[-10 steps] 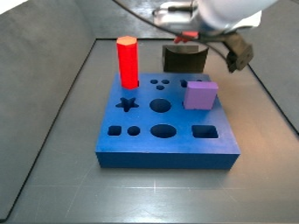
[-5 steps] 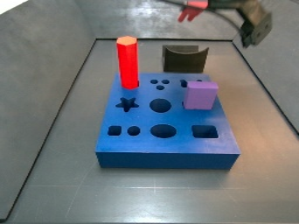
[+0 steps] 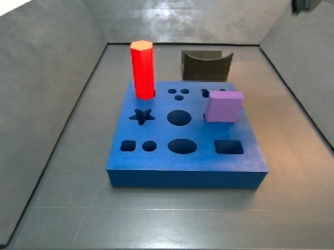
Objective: Pick up the 3 prong object. Move up. Rotate the 3 prong object. Place the 3 prong object on the fixture. Regrasp the 3 prong object. Move to above the board. Insert the 3 prong object.
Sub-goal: Move to above the board.
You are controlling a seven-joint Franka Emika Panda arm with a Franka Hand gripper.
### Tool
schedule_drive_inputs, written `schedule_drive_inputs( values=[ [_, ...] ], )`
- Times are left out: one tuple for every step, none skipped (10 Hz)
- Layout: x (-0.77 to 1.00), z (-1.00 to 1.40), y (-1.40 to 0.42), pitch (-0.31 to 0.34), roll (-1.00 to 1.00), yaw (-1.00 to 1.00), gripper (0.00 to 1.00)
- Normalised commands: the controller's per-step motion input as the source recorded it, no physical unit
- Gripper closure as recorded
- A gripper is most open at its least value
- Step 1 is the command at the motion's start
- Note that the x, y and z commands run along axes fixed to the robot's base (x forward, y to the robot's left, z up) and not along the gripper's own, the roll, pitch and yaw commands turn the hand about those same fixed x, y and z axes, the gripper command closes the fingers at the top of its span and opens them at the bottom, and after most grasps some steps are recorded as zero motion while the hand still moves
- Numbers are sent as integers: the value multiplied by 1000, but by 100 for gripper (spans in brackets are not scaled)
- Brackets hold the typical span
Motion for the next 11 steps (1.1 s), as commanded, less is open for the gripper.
schedule_drive_inputs(
  values=[
    [39,752,-74,83,-27,103,100],
    [26,468,-40,79,-37,100,100],
    [22,354,-32,75,-38,101,100],
    [-648,236,-1000,-45,-1000,-87,100],
    [-652,216,-1000,-57,-1000,-89,100],
    [-699,235,-1000,-67,-1000,-89,100],
    [-730,213,-1000,-73,-1000,-92,100],
    [-740,219,-1000,-74,-1000,-97,100],
    [-790,230,-1000,-72,-1000,-105,100],
    [-793,226,-976,-71,-1000,-108,100],
    [-515,143,-560,-71,-1000,-114,100]
  ],
)
